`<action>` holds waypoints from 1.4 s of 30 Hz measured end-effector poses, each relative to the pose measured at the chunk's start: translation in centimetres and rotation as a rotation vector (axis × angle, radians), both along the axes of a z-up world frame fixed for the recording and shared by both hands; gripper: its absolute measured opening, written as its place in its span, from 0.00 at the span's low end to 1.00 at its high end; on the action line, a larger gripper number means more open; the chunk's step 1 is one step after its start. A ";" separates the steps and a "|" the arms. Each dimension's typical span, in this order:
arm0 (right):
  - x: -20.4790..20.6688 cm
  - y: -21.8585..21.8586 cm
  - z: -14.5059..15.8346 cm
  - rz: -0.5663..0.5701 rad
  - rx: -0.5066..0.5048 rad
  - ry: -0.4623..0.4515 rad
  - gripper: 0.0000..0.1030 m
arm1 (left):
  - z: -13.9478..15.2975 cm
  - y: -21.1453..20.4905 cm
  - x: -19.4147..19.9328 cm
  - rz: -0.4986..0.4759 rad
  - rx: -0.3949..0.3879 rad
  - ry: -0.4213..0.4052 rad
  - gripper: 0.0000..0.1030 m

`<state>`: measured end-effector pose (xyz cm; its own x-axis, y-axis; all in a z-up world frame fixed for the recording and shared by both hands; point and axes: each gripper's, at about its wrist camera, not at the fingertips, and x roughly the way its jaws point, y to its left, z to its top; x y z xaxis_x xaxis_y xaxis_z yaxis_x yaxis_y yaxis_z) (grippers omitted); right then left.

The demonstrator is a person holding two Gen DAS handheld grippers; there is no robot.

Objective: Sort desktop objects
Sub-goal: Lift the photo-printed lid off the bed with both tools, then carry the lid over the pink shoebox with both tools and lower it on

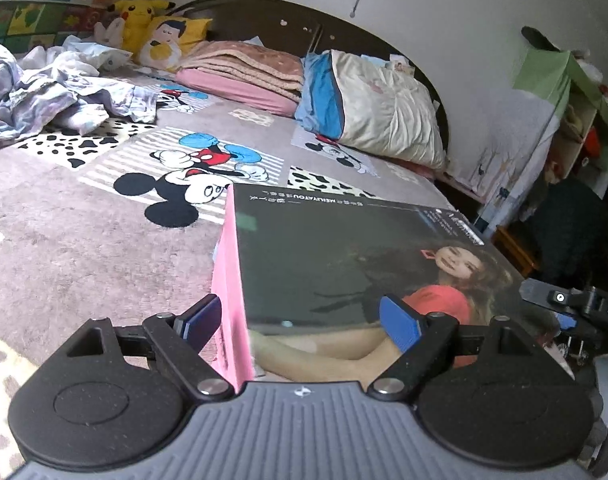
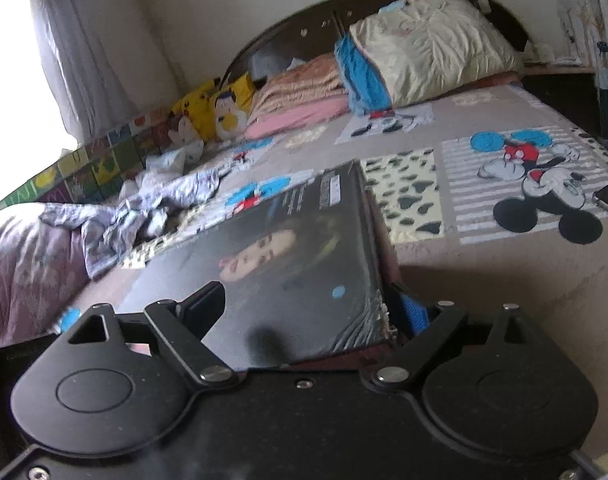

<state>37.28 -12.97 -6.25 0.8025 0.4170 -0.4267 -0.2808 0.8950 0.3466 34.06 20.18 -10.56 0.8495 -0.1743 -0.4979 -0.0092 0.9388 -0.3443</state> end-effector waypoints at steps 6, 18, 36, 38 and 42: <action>0.9 -1.7 -0.9 -0.047 0.037 0.058 0.86 | 0.2 -1.4 0.3 -0.026 0.079 0.001 0.85; 2.2 -3.1 -2.9 0.060 0.229 0.163 0.86 | 0.6 -1.8 0.9 -0.045 0.104 0.021 0.86; 0.5 0.9 0.6 0.154 -0.084 -0.098 0.81 | 1.9 -6.4 1.1 -0.160 0.333 -0.035 0.86; 1.0 1.4 0.2 0.189 -0.103 -0.063 0.80 | 1.7 -7.0 1.4 -0.167 0.351 -0.024 0.86; 1.6 1.4 -0.7 0.213 -0.096 -0.019 0.80 | 1.1 -7.4 1.6 -0.164 0.354 0.002 0.86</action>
<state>38.88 -11.55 -6.95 0.7091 0.5359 -0.4582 -0.4720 0.8436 0.2561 35.71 12.74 -9.45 0.8234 -0.1247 -0.5536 0.1508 0.9886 0.0015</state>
